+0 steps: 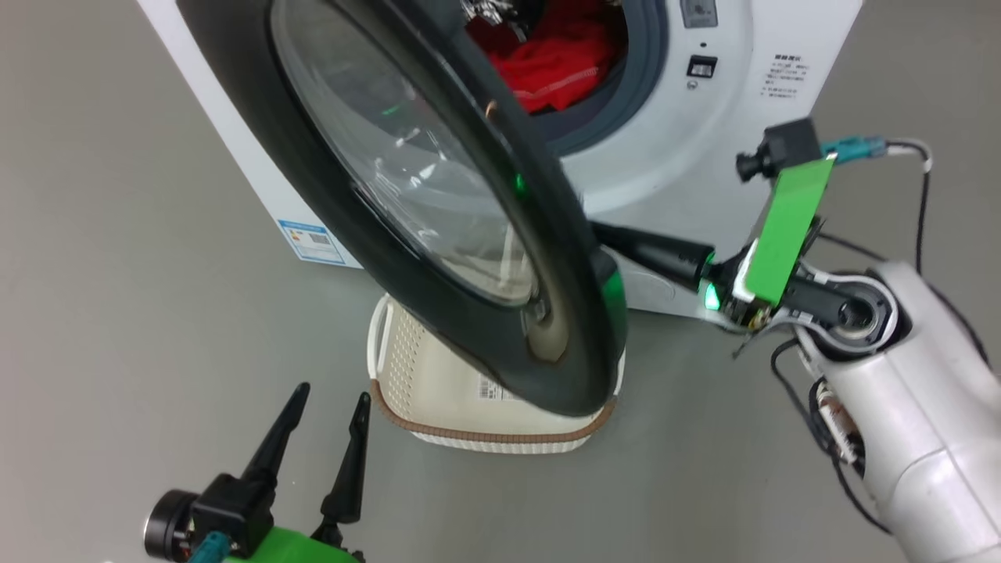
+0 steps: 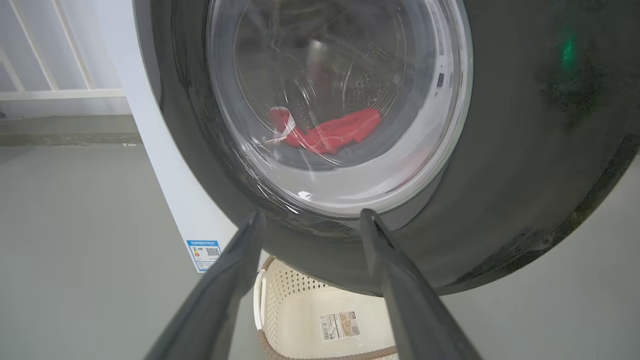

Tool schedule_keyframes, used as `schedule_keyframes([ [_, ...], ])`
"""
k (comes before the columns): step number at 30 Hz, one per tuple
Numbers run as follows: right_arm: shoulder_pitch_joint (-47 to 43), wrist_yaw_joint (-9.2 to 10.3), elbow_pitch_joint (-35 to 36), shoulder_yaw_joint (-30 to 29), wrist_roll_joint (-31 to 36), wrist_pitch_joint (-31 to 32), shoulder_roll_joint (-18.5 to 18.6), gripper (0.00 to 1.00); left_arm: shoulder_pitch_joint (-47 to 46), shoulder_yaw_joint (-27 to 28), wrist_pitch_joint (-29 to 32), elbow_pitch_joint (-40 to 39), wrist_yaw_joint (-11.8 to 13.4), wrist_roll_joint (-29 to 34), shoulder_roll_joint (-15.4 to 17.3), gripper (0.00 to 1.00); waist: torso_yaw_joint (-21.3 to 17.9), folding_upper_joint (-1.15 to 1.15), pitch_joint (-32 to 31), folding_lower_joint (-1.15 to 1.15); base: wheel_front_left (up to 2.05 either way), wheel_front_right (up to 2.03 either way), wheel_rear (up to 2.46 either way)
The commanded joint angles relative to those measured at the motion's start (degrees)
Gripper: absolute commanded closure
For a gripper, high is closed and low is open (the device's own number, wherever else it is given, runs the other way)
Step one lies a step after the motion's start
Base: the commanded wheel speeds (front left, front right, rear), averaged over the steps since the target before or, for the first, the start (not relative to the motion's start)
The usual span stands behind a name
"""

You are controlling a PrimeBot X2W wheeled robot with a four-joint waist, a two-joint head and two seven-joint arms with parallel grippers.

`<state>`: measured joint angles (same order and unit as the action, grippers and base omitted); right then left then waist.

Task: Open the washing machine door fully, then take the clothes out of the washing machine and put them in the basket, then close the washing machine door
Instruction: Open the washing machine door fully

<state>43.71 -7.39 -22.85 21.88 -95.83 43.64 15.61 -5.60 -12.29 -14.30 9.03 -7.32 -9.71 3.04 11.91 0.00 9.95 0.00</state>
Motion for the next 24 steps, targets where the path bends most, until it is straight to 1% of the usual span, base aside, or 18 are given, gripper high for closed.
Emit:
schedule_keyframes([
  [1, -2.41, -0.1, 2.87, 1.1, 0.33, 0.78, -1.58, 1.0, 0.58, 2.25, -0.7, -1.4, -0.17, 0.63, 0.45, 0.0, 1.2, 0.0, -1.75, 0.0, 0.0, 0.0, 0.0],
  [6, -4.88, -0.1, 4.42, 1.48, 0.52, 1.38, -2.38, 1.0, 1.8, 2.51, -0.7, -1.55, -0.17, 0.8, 0.31, 0.0, 2.34, 0.0, -2.83, 0.0, 0.0, 0.0, 0.0],
  [11, -7.27, -0.1, 6.07, 1.99, 0.32, 2.25, -4.2, 1.0, 2.79, 3.13, -0.7, -1.71, -0.17, 0.88, 0.15, 0.0, 4.18, 0.0, -3.89, 0.0, 0.0, 0.0, 0.0],
  [24, -9.18, -0.1, 6.52, 3.46, 2.11, 3.11, -8.73, 1.0, 3.34, 4.05, -0.7, -1.62, -0.16, 0.83, -0.09, 0.0, 10.2, 0.0, -4.84, 0.0, 0.0, 0.0, 0.0],
])
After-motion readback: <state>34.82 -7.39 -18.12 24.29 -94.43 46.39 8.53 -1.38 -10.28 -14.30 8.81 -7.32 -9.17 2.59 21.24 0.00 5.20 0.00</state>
